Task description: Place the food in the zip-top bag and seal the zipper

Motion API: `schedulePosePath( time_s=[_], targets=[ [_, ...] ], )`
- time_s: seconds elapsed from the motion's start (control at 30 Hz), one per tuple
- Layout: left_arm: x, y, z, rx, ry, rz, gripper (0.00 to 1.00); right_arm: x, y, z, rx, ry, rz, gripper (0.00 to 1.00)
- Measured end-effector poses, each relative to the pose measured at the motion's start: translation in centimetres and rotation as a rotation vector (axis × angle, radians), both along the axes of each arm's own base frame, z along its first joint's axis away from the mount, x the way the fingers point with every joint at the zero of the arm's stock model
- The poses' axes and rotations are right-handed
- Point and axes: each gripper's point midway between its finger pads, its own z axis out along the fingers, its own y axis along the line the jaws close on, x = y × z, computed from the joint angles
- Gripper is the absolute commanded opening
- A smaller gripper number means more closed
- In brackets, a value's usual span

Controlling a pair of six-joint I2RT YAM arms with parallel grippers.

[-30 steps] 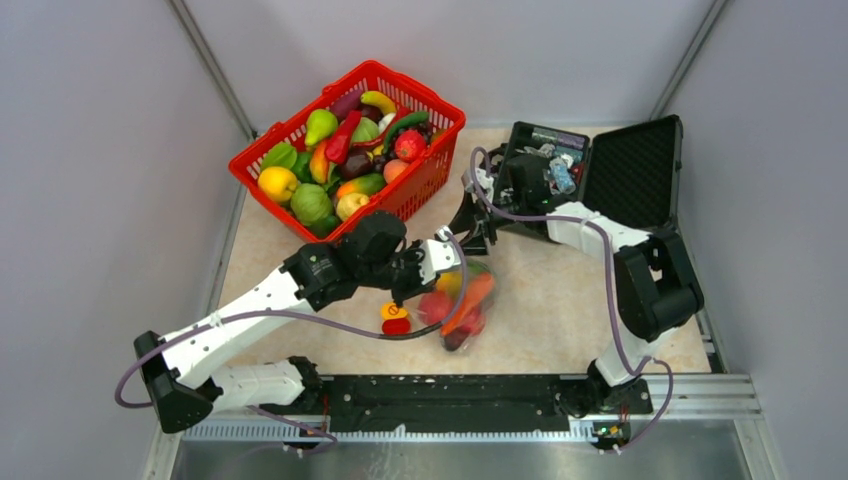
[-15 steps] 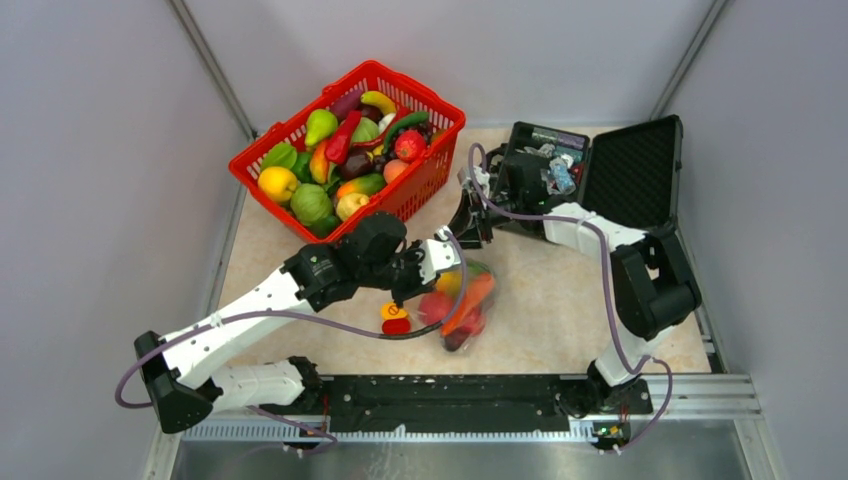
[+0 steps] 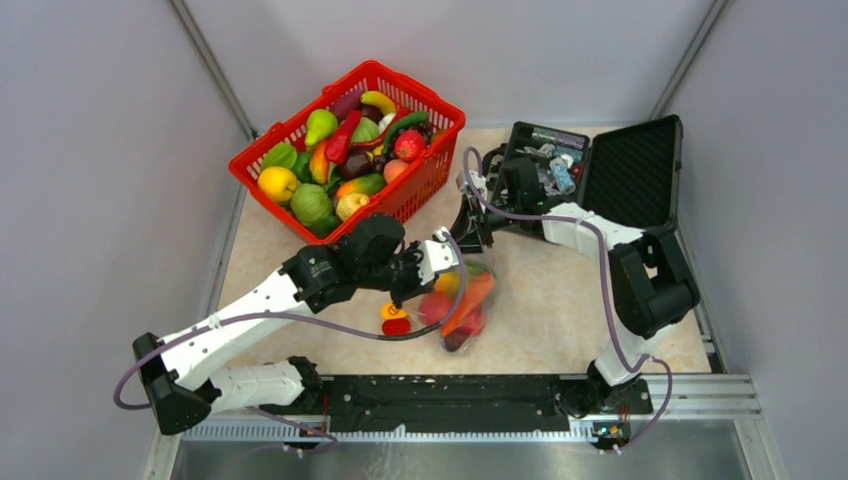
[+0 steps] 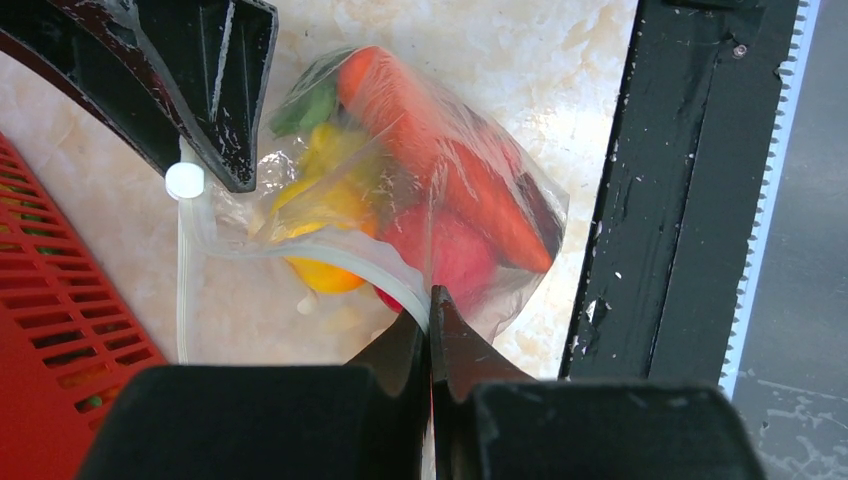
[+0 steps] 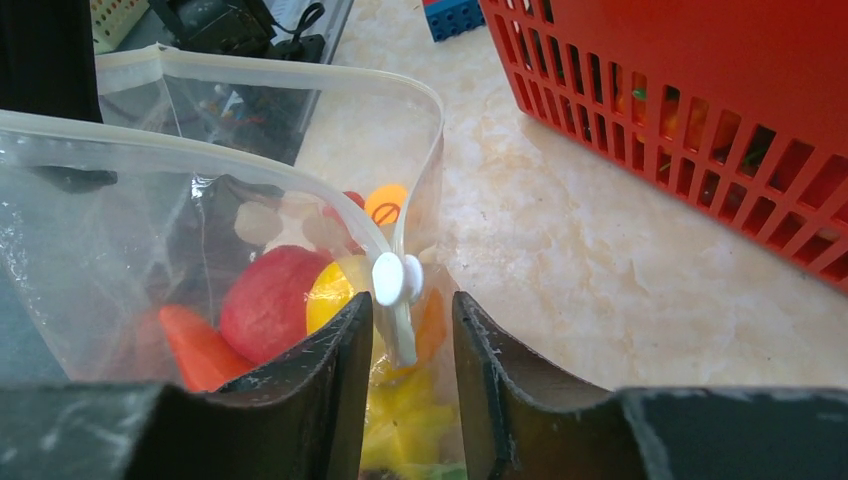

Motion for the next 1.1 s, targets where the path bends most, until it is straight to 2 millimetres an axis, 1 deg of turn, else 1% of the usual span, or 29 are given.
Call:
schedulePosePath(
  time_s=[0.03,0.13,0.17,0.47,0.5,0.53,0.6,0.63,0.67,0.7,0.73,0.8,0.87,0.93,0.97,1.07,1.1],
  targets=[
    [0.0,0.0,0.0,0.001,0.000,0.000,0.00,0.0,0.0,0.0,-0.002,0.002,0.000,0.28],
    [0.0,0.0,0.0,0.001,0.000,0.001,0.00,-0.1,-0.1,-0.1,-0.007,0.009,-0.003,0.04],
    [0.0,0.0,0.0,0.002,-0.001,0.002,0.00,-0.1,-0.1,-0.1,-0.007,0.010,-0.003,0.01],
    [0.4,0.4,-0.5,0.019,-0.005,0.029,0.00,0.2,-0.3,-0.6,-0.044,0.023,-0.037,0.00],
    [0.5,0.5,-0.5,0.022,-0.007,0.041,0.01,0.3,-0.4,-0.4,-0.051,0.011,-0.051,0.00],
    [0.5,0.7,-0.5,0.026,-0.007,0.054,0.04,0.4,-0.6,-0.1,-0.058,-0.011,-0.071,0.00],
    [0.7,1.3,-0.4,0.029,-0.015,0.086,0.17,0.1,-1.2,1.2,-0.065,-0.063,-0.111,0.00],
    [0.8,1.7,-0.2,0.027,-0.021,0.111,0.20,-0.2,-1.6,2.3,-0.063,-0.100,-0.134,0.00],
    [1.0,2.1,0.1,0.020,-0.033,0.135,0.28,-0.4,-2.0,3.6,-0.057,-0.139,-0.155,0.00],
    [1.0,2.4,0.4,0.012,-0.044,0.151,0.43,-0.6,-2.4,4.9,-0.046,-0.180,-0.175,0.00],
    [1.1,2.9,0.8,0.000,-0.059,0.177,0.55,-0.9,-2.8,6.7,-0.031,-0.231,-0.201,0.00],
    [1.4,3.8,2.0,-0.035,-0.099,0.225,0.56,-1.4,-3.6,9.5,-0.002,-0.310,-0.241,0.00],
    [1.8,4.6,3.1,-0.067,-0.139,0.269,0.64,-2.2,-4.5,12.2,0.028,-0.383,-0.287,0.00],
    [2.4,5.4,4.2,-0.093,-0.181,0.323,0.67,-2.8,-5.2,14.1,0.051,-0.428,-0.327,0.00],
    [2.7,5.7,4.5,-0.097,-0.196,0.346,0.71,-3.1,-5.6,14.9,0.061,-0.449,-0.353,0.00],
    [3.7,6.3,4.9,-0.096,-0.226,0.413,0.86,-3.8,-6.9,15.8,0.068,-0.477,-0.421,0.00],
    [3.9,6.4,4.8,-0.092,-0.228,0.429,0.87,-4.0,-7.3,15.8,0.063,-0.475,-0.445,0.00]
  ],
)
